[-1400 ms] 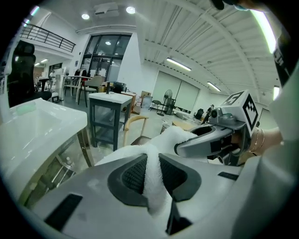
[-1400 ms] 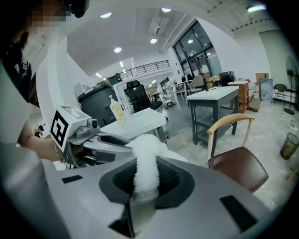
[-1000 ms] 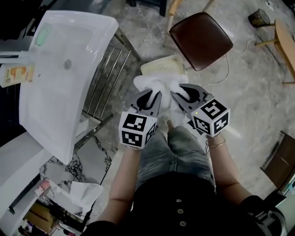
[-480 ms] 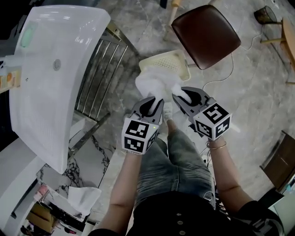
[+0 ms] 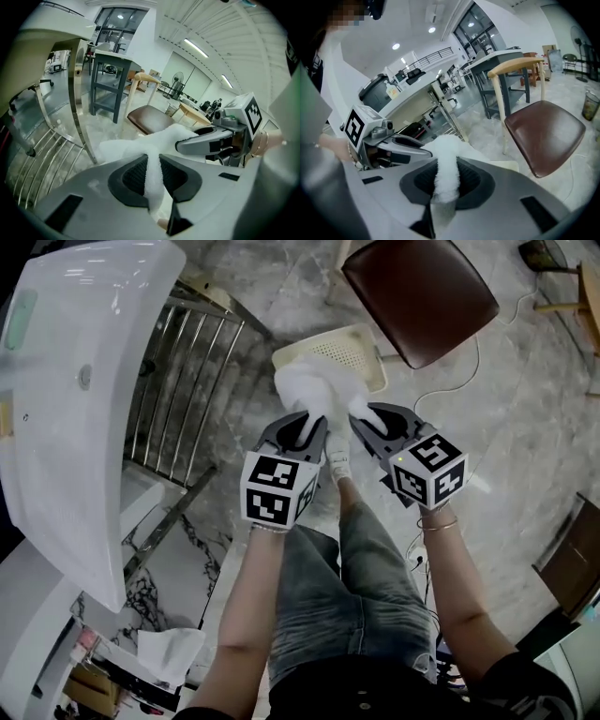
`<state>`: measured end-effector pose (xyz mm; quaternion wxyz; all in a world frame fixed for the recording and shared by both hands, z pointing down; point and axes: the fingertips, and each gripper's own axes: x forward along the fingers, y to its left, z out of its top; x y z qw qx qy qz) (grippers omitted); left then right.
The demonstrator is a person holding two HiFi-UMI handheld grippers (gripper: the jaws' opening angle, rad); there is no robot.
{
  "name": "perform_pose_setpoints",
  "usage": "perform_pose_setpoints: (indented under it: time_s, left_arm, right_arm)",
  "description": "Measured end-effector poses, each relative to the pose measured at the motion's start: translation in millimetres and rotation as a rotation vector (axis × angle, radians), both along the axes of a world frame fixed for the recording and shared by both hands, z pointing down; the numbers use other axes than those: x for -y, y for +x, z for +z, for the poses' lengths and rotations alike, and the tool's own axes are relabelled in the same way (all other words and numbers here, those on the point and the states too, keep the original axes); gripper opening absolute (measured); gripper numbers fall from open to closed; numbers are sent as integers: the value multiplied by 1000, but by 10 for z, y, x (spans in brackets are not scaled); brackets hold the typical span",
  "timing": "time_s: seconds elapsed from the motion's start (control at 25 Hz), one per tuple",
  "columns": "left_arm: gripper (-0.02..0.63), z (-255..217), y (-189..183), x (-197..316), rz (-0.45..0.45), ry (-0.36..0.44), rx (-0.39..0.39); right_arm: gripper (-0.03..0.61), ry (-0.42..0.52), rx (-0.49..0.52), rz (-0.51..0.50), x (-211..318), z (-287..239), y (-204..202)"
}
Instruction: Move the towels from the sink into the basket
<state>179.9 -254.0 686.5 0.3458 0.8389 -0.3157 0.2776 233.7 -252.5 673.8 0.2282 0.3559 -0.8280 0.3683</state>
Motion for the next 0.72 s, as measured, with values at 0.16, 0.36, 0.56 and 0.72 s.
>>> perform_pose_setpoints:
  time_s: [0.16,0.36,0.56,0.72]
  left_arm:
    - [60,149,121,96,24,-5,1]
    - [60,267,330,211,42,6,-4]
    - [61,434,375,324,37,-11,6]
    - [61,498,413,397,24,-32,0]
  right_arm:
    - [66,-26,-3,44,73,190,81]
    - [67,-43,-17,61,179,387,174]
    - [71,-56,-55,79,286,543,254]
    - [74,-59,-83,104,382,629,337]
